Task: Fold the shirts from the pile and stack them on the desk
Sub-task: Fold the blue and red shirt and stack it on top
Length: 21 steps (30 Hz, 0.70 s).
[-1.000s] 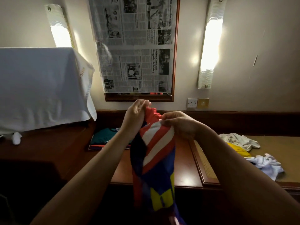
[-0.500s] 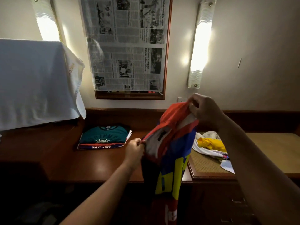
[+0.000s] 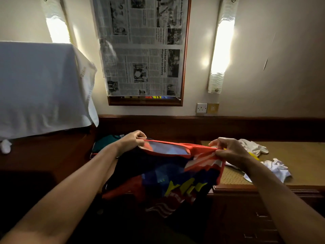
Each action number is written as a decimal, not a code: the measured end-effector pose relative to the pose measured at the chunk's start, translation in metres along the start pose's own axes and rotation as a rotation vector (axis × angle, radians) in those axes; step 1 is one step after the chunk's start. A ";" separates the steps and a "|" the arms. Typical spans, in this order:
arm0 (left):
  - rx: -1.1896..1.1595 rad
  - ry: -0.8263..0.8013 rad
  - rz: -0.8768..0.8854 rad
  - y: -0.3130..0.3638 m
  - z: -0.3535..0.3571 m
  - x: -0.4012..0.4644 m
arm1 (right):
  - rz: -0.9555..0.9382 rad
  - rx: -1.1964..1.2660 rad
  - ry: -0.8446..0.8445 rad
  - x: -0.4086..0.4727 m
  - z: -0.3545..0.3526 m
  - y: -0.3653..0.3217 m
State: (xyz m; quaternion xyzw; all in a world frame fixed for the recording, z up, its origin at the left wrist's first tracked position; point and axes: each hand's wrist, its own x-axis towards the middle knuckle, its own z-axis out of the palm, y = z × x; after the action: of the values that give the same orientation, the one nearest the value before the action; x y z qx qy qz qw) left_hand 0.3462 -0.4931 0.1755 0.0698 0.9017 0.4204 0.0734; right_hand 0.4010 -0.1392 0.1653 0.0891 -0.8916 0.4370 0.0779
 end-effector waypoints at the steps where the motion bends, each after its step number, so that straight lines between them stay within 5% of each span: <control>1: 0.085 -0.037 0.016 -0.002 -0.001 -0.001 | 0.016 0.075 0.004 0.000 0.005 -0.001; 5: 0.741 -0.026 0.223 -0.026 -0.002 -0.003 | 0.030 0.142 0.050 0.008 0.014 0.000; 9: 1.094 0.079 0.387 -0.044 0.004 0.000 | 0.119 0.228 -0.207 0.009 0.002 -0.004; 12: 0.947 0.266 0.413 -0.054 0.004 0.010 | 0.138 0.471 -0.446 0.008 -0.008 -0.008; 14: 0.804 0.314 0.433 -0.059 0.003 0.014 | 0.152 0.513 -0.449 0.006 -0.008 -0.014; 19: 0.675 0.389 0.514 -0.069 0.004 0.019 | 0.186 0.028 -0.351 0.011 0.000 -0.008; 21: 0.582 0.430 0.521 -0.069 0.006 0.018 | 0.177 0.037 -0.341 0.011 0.000 -0.002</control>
State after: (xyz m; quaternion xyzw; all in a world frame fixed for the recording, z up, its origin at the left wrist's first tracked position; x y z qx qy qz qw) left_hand 0.3248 -0.5293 0.1177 0.2232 0.9296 0.1584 -0.2470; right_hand 0.3909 -0.1412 0.1697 0.0845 -0.8880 0.4372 -0.1146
